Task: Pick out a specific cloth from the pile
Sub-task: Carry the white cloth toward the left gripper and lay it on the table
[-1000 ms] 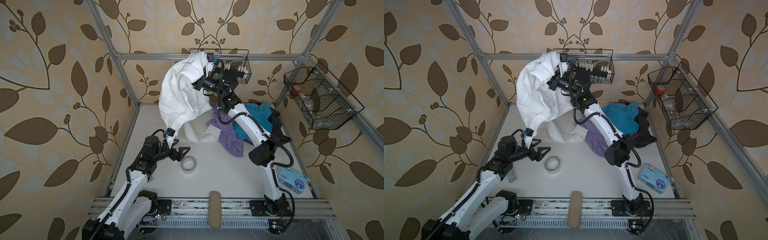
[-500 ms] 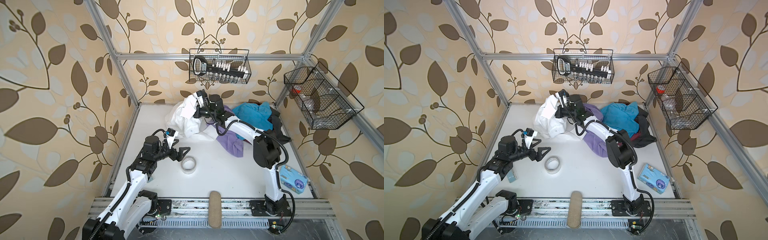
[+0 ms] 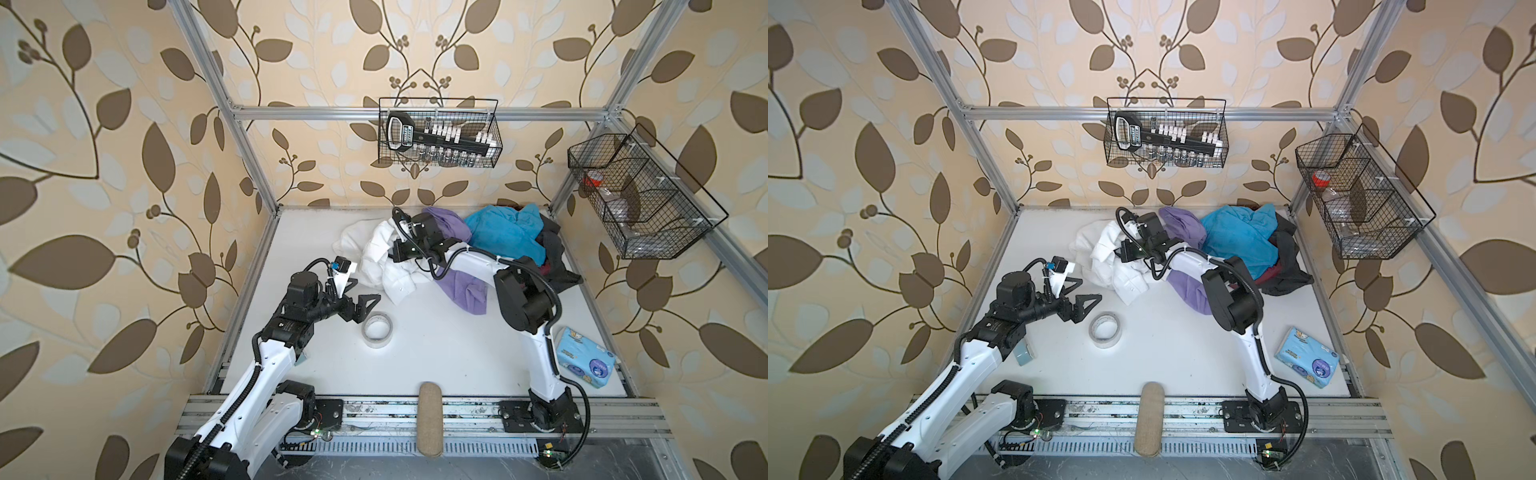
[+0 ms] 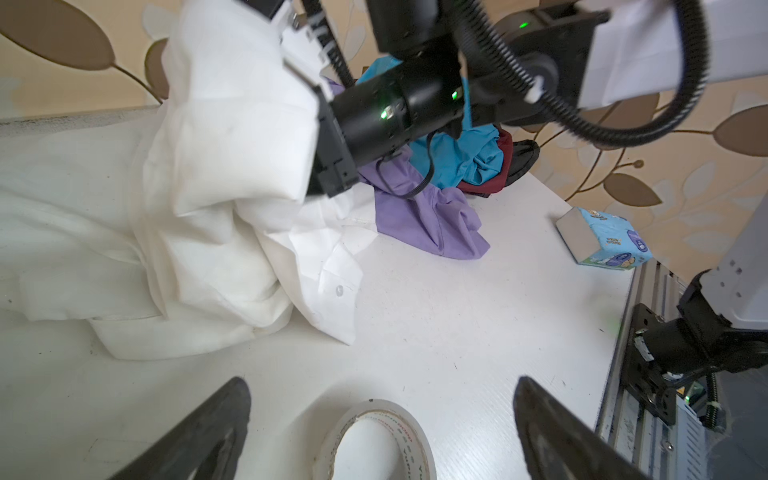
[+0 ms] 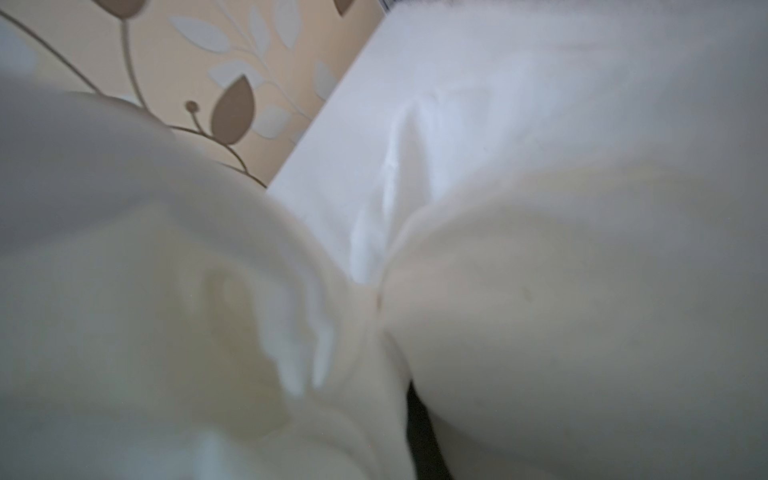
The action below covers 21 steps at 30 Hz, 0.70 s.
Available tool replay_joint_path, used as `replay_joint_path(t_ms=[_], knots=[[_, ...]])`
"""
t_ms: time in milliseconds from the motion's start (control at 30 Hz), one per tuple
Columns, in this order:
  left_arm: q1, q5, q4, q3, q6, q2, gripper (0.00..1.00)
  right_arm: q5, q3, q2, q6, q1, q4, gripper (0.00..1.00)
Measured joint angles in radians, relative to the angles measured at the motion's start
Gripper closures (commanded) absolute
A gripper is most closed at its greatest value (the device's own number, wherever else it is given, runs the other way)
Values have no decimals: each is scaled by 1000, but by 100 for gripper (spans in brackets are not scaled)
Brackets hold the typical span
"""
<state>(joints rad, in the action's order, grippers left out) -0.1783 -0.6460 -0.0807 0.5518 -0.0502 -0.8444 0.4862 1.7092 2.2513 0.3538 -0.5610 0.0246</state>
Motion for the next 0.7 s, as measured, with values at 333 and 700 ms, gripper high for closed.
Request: replay_joint_path(t_ms=[333,700], knots=[[0,2,0,0,0,-4,1,-42,275,251,6,-30,150,73],[0,54,2,-2,0,17,1,27,647,507,134,-109,110,64]])
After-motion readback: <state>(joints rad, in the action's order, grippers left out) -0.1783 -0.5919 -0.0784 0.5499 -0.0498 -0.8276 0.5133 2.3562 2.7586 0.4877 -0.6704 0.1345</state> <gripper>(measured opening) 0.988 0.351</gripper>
